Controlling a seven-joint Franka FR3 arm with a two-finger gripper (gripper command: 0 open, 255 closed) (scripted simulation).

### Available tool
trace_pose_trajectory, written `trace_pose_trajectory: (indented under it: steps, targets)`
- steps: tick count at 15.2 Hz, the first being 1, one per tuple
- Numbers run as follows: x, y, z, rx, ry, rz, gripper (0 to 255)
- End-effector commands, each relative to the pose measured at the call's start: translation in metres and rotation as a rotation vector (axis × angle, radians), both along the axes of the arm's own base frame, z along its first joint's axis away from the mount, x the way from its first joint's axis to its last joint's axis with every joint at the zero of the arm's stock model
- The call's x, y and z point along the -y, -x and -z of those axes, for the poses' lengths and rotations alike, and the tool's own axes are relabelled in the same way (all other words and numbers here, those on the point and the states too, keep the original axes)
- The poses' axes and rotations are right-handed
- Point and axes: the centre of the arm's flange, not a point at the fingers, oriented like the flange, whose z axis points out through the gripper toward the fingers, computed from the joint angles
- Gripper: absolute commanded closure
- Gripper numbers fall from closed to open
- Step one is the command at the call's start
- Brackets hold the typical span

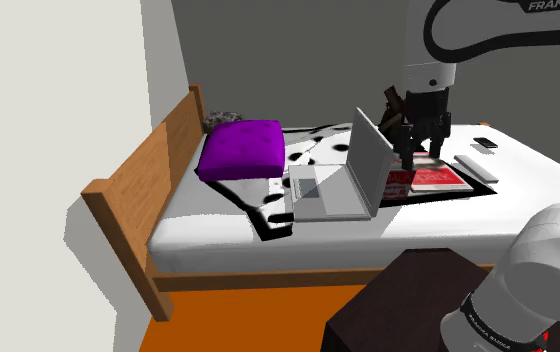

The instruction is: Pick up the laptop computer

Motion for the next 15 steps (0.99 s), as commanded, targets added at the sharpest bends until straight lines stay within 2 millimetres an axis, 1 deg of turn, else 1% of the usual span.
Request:
trace_pose_trajectory:
  steps: [1, 8, 15]
  targets:
    - [0.000, 0.000, 0.000, 0.000, 0.000, 0.000, 0]
    - [0.043, -0.084, 0.006, -0.002, 0.006, 0.148, 0]
    - [0.097, -0.161, 0.012, -0.005, 0.013, 0.296, 0]
